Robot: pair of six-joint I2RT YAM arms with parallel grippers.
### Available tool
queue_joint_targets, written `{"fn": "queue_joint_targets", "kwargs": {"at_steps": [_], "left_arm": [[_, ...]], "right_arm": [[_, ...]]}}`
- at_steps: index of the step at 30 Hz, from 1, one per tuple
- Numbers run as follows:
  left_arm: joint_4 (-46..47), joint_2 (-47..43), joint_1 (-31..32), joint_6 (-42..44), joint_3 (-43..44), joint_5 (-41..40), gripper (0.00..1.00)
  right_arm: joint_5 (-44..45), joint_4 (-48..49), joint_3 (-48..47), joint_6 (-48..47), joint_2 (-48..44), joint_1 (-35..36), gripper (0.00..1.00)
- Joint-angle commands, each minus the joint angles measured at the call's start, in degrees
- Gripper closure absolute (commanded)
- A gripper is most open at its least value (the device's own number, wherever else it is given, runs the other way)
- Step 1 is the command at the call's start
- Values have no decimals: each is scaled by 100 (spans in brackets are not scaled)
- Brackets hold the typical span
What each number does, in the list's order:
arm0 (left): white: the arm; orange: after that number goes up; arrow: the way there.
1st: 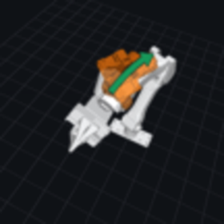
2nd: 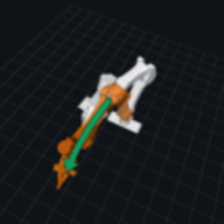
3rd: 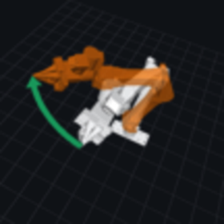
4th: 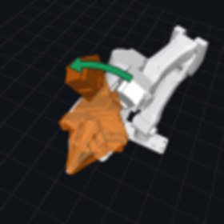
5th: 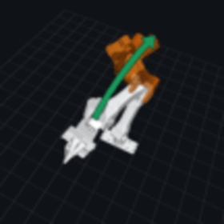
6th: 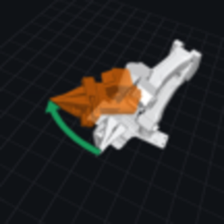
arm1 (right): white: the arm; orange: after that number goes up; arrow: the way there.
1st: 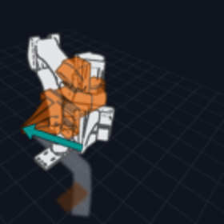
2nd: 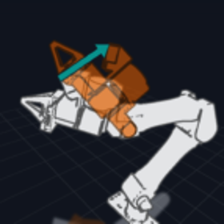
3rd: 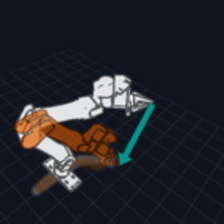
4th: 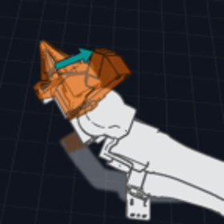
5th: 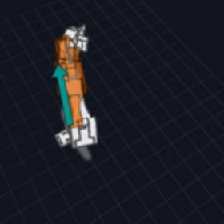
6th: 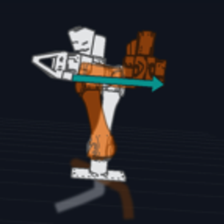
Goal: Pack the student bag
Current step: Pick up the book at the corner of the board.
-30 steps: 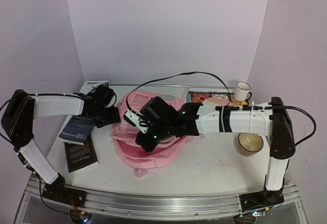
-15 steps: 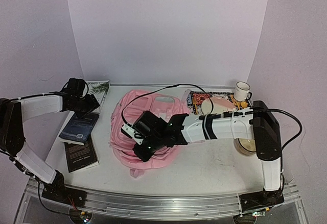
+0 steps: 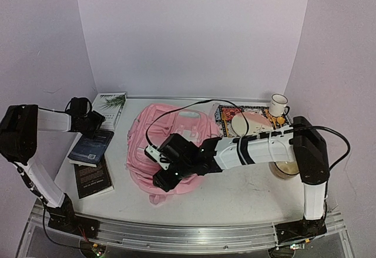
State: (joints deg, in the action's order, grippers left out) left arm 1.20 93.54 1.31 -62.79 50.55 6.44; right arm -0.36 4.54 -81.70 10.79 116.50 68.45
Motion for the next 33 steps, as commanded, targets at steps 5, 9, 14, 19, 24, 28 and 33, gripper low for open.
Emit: {"fn": "queue_joint_targets", "kwargs": {"at_steps": [5, 9, 14, 19, 24, 28, 33], "left_arm": [[912, 860, -270, -526, 759, -215, 42], [999, 1300, -307, -538, 1095, -44, 47], [1166, 1766, -396, -813, 1151, 212, 52], [1348, 1960, -418, -944, 1106, 310, 54], [1427, 1935, -431, -1066, 1014, 500, 57], [1426, 1398, -425, -1045, 701, 200, 58], [1418, 907, -434, -1091, 377, -139, 58]], "right_arm": [[578, 311, 328, 164, -685, 7, 14], [730, 316, 408, 188, -768, 2, 12], [856, 320, 435, 195, -814, 6, 11], [892, 320, 435, 185, -833, 6, 11], [913, 313, 461, 188, -865, 2, 11], [905, 307, 456, 161, -832, 4, 11], [838, 285, 423, 130, -755, 3, 11]]}}
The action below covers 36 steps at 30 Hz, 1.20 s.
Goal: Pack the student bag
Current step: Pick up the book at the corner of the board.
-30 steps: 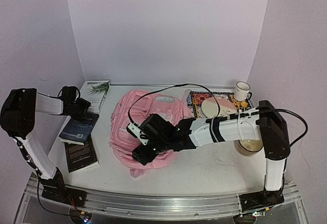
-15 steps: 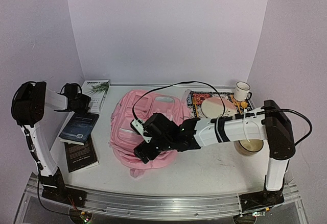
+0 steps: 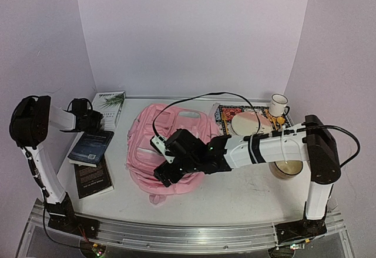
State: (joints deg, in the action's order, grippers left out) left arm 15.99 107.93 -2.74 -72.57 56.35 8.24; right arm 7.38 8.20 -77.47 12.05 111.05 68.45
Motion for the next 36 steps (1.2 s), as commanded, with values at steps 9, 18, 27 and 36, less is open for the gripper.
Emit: {"fn": "queue_joint_targets", "kwargs": {"at_steps": [9, 18, 27, 36], "left_arm": [[-56, 260, -40, -143, 137, 108, 58], [6, 686, -36, 52, 423, 171, 65], [89, 593, -36, -74, 447, 230, 99], [142, -184, -38, -242, 126, 271, 100]], "right_arm": [[96, -119, 2, -10, -197, 5, 11], [142, -159, -4, -27, -167, 3, 12], [116, -219, -17, -27, -132, 6, 12], [130, -276, 35, -1, -243, 6, 13]]}}
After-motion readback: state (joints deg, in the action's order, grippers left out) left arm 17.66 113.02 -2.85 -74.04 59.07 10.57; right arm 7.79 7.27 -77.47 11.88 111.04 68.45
